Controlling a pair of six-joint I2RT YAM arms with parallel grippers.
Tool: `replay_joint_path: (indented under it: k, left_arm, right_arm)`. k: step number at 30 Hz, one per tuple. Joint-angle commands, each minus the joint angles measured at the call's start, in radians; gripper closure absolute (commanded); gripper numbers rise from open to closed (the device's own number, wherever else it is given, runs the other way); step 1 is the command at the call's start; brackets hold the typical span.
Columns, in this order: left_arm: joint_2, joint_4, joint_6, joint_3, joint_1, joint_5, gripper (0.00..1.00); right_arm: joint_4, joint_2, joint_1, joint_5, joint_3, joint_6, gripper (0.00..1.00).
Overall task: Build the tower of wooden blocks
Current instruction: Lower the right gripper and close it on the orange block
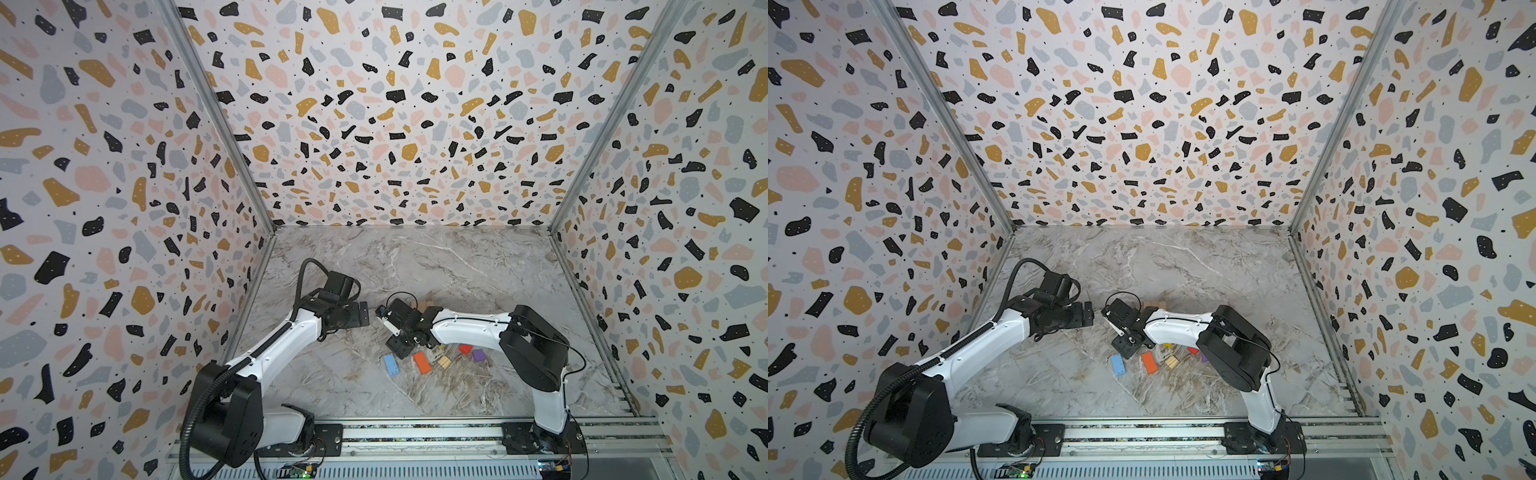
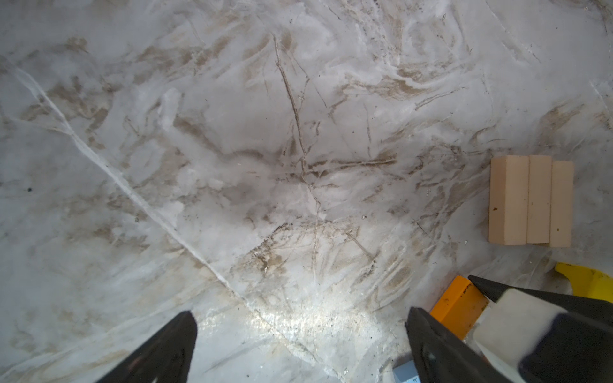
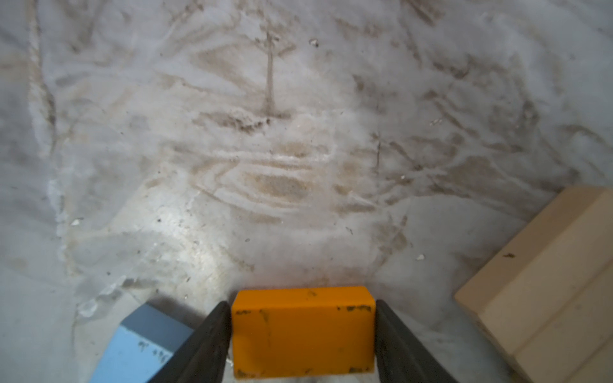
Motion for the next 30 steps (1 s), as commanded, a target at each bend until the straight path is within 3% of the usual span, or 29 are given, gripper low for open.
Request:
replay_joint_path:
  k: [1,6,15,30]
  left_arm:
    - [-0.006,0.008,0.017,-0.006,0.008,0.009,0.00]
    - [-0.007,0.010,0.018,-0.005,0.009,0.011,0.01]
    - [-0.006,0.016,0.016,-0.013,0.008,0.013,0.01]
    - [0.000,0.034,0.002,-0.019,0.009,0.030,0.00]
  right_arm:
    - [-0.032,-0.009,-0.007,-0.004,0.030,0.011,0.35]
    - [-0.043,-0.014,-0.012,0.003,0.036,0.022,0.43]
    - [-0.087,-0.022,-0.018,0.026,0.071,0.059,0.45]
    - [-0.257,-0.057,-0.112,0.095,0.228,0.292,0.47]
